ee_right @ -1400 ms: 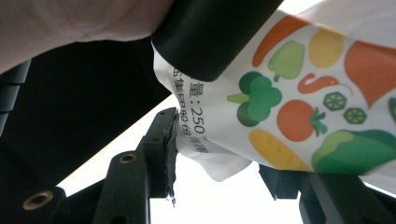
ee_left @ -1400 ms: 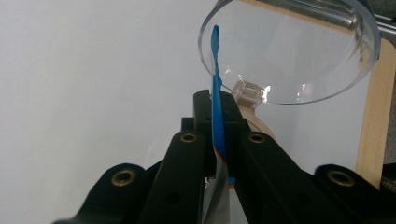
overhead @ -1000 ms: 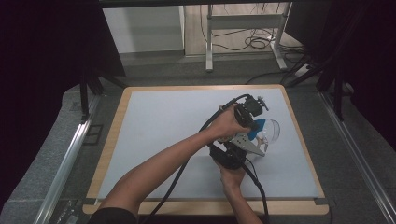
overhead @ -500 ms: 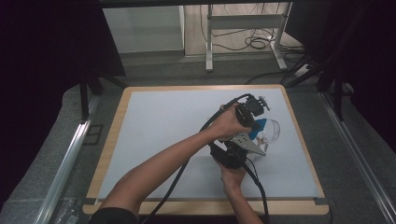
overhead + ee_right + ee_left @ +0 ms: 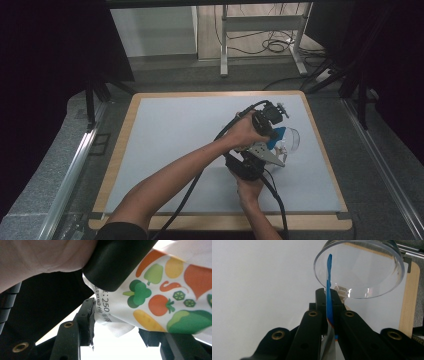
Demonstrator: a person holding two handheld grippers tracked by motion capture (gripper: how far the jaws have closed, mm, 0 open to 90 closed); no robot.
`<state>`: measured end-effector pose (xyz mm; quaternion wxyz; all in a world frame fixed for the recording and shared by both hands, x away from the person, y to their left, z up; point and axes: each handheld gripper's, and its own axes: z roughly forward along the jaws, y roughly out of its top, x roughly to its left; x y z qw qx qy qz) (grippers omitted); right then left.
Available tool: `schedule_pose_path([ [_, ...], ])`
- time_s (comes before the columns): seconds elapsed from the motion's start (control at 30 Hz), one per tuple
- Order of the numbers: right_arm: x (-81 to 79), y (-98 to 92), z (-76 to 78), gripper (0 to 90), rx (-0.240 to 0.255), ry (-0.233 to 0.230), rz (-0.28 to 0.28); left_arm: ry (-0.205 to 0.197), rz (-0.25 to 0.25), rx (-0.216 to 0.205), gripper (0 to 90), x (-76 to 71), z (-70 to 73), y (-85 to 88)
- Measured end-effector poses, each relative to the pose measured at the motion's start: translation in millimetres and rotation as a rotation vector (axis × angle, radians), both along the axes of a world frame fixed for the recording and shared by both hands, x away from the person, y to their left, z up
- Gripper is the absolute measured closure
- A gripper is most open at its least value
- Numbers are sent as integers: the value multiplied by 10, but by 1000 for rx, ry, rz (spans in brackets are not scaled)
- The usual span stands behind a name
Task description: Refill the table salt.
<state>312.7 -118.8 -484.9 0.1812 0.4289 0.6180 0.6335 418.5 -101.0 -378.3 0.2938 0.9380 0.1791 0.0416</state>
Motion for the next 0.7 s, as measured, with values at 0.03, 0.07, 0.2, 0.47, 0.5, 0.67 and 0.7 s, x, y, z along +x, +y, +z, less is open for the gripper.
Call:
schedule_pose_path([
  [0.03,0,-1,-1,524,-1,0,0,-1,1,0,900,-1,0,0],
  [0.07,0,-2,0,524,-1,0,1,0,0,-1,900,-1,0,0],
  [0.2,-1,-5,-1,524,-3,0,1,1,-2,0,900,0,-2,-2],
  [0.47,1,-12,-8,524,-6,3,3,4,-1,-3,900,6,-8,-4],
  [0.5,2,-12,-11,524,-5,4,3,3,-2,-3,900,6,-10,-3],
  [0.67,1,-13,-16,525,-12,0,4,3,-1,-5,900,3,-7,4],
  [0.7,1,-13,-16,524,-13,-1,5,2,-1,-4,900,2,-5,6],
])
